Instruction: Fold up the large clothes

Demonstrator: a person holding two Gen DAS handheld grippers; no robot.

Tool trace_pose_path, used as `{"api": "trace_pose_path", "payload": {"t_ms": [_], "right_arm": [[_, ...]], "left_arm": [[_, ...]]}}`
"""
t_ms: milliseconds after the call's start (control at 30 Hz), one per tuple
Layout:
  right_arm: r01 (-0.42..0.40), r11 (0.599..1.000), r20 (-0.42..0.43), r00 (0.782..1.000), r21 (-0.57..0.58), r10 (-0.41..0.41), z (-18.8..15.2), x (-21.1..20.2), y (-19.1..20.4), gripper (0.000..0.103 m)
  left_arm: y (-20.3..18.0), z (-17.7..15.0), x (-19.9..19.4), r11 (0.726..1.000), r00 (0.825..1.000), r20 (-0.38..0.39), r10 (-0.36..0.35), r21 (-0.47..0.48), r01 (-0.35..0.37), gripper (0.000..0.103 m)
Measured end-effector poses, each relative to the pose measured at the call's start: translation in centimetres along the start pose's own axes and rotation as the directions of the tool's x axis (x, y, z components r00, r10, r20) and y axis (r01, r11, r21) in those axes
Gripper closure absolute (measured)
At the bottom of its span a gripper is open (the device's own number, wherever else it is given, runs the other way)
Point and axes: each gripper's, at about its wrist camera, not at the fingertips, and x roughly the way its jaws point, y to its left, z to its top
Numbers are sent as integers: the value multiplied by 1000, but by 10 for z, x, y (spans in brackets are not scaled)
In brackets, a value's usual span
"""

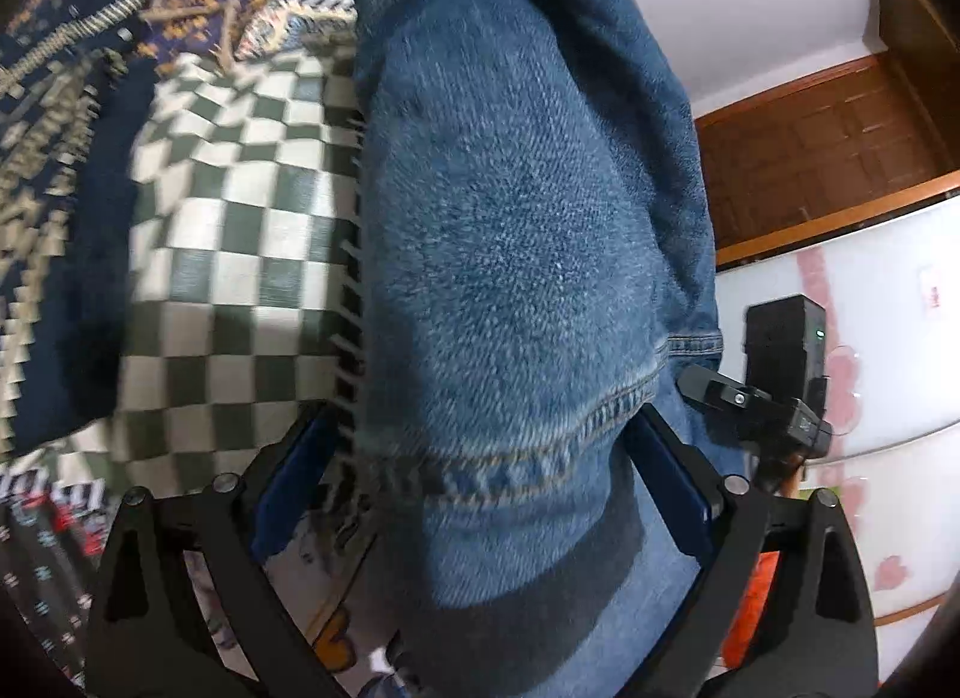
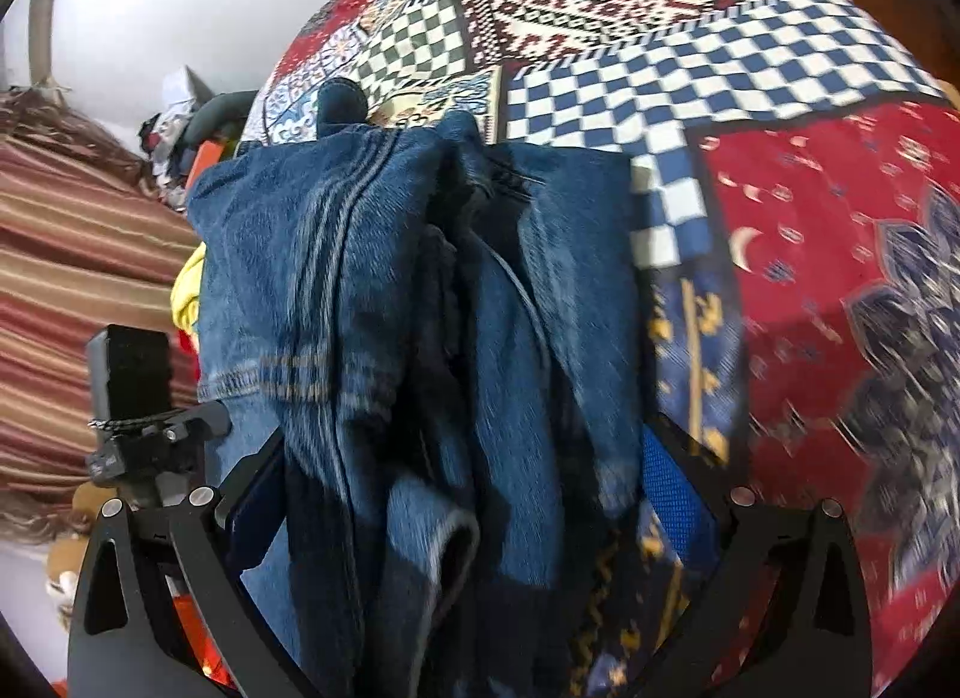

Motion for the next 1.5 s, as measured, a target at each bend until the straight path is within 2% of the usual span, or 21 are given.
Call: {"api": "trace_pose_path", "payload": {"t_ms": [133,233,333,400,467,500,600,733,867,1000,1133,1233,1333,1500], "right_arm": [[-22,1000,-16,1000,-11,21,6,-1,0,2],[-31,999,-17,999,-18,31,6,-2,3,10],[-34,999,-7,999,-17,33,3,-4,6,27],[-25,1000,9,1000,-10,25,3,-7,9,42],[-13,1000,23,1000,-10,13,1,-13,17,52],[-10,1000,29,1000,-8,10,3,-14,21,57],[-28,1000,51,998,-6,29,3,-25,39,64],[-1,997,107,994,-79,10,3,-37,87,65],[-34,988,150,987,-151,57,8,-46,141,65],[-58,974,167,981,-221,96,18,-38,191,65],[-76,958,166,978,-276,125,34,-10,238,65],[-90,951,154,978,-296,141,45,19,260,65],[-105,951,131,980,-291,149,57,52,269,65],[-86,966,64,992,-243,105,78,129,265,65]], "left_arm": [[-7,0,6,1000,1000,-4,-5,20,5,6],[-14,3,13,1000,1000,-3,-28,10,28,12],[-20,2,15,1000,1000,7,-22,3,22,19],[-27,-2,11,1000,1000,21,-4,23,4,31],[-36,-7,1,999,999,32,-5,34,4,40],[-43,-8,-6,999,999,44,-9,34,7,41],[-58,-15,-31,999,993,114,-27,50,21,41],[-68,-21,-82,996,980,197,-39,82,23,41],[-66,-21,-143,994,961,271,-58,109,29,41],[-63,-13,-201,992,938,344,-33,125,-11,41],[-42,2,-246,989,924,383,18,130,-73,41],[-21,19,-265,988,918,393,55,110,-107,41],[16,37,-273,988,917,387,100,74,-139,41],[93,65,-256,990,933,332,141,-52,-131,41]]}}
